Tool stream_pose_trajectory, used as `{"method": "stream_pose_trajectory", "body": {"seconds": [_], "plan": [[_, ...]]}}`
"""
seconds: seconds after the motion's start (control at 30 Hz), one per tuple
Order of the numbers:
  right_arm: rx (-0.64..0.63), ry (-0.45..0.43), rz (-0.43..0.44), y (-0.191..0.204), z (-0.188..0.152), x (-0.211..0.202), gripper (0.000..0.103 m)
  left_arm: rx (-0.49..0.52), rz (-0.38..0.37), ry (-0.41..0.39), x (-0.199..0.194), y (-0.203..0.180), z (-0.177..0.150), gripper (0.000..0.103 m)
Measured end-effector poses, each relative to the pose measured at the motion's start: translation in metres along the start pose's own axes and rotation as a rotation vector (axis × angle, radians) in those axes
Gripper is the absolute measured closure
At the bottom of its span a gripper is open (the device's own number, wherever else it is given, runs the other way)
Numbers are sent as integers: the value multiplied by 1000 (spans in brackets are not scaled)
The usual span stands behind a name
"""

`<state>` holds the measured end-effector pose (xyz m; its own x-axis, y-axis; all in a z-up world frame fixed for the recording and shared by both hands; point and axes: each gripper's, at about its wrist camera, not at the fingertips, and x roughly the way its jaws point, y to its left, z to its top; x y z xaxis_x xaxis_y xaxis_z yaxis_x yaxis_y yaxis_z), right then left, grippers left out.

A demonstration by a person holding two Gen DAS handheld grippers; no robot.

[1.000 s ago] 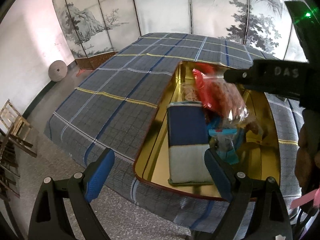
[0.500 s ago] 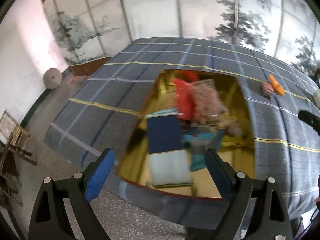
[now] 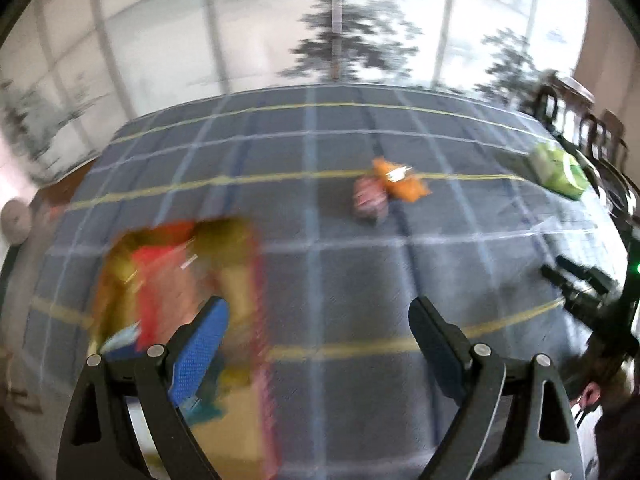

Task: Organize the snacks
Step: 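Grasp the pink-patterned wrapped candy with the left gripper and lift it, then grasp the orange-wrapped candy with the right gripper while the left gripper holds the pink candy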

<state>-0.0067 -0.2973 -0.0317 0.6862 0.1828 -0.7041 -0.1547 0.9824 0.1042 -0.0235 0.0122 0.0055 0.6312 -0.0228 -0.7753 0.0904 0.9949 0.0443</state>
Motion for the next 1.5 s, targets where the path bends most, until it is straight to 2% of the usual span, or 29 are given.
{"method": "stream_pose_trajectory", "body": {"seconds": [0.07,0.2,0.33,0.53,0.57,0.6,0.63,0.67,0.7,0.73,0.83,0.9,1.03,1.13,1.17,1.2,1.23,1.33,1.5], "plan": [[4,-19,31,-5,0,-3,51,54,-26,22,22,-17,21,14],[-7,-17,69,-1,-4,-5,51,179,17,75,75,-44,55,14],[-2,-35,106,0,-5,-8,51,214,-7,134,117,-50,75,14],[6,-46,141,-2,-6,-11,51,240,18,172,159,-45,92,14],[3,-46,145,-1,-6,-11,51,247,22,179,165,-44,94,18],[-1,-46,147,0,-6,-11,51,256,23,187,169,-45,93,28],[-4,-46,148,0,-6,-11,51,268,14,204,175,-45,93,32],[-6,-45,150,1,-6,-11,51,258,-22,185,173,-43,93,48],[-6,-45,151,1,-6,-11,51,240,-48,187,174,-40,92,75],[-4,-44,151,1,-6,-11,51,197,-82,192,172,-37,92,77],[-1,-42,148,0,-6,-10,51,149,-10,191,164,-39,83,78],[2,-47,142,0,-6,-11,51,64,-74,180,138,-39,64,78],[-30,-13,170,6,1,-6,51,48,-138,149,80,-56,20,78],[-110,-23,237,32,19,-2,49,12,-180,151,55,-60,-1,78],[-131,-35,260,40,26,0,46,-3,-181,147,46,-58,-8,78],[-160,-54,280,52,36,5,37,-21,-192,147,38,-56,-14,78],[-177,-60,278,59,42,9,34,-35,-200,148,32,-54,-19,78],[-246,-66,312,90,68,29,34,-72,-193,126,12,-47,-28,78],[-336,-39,275,137,94,71,30,-105,-156,84,-15,-28,-39,78]]}}
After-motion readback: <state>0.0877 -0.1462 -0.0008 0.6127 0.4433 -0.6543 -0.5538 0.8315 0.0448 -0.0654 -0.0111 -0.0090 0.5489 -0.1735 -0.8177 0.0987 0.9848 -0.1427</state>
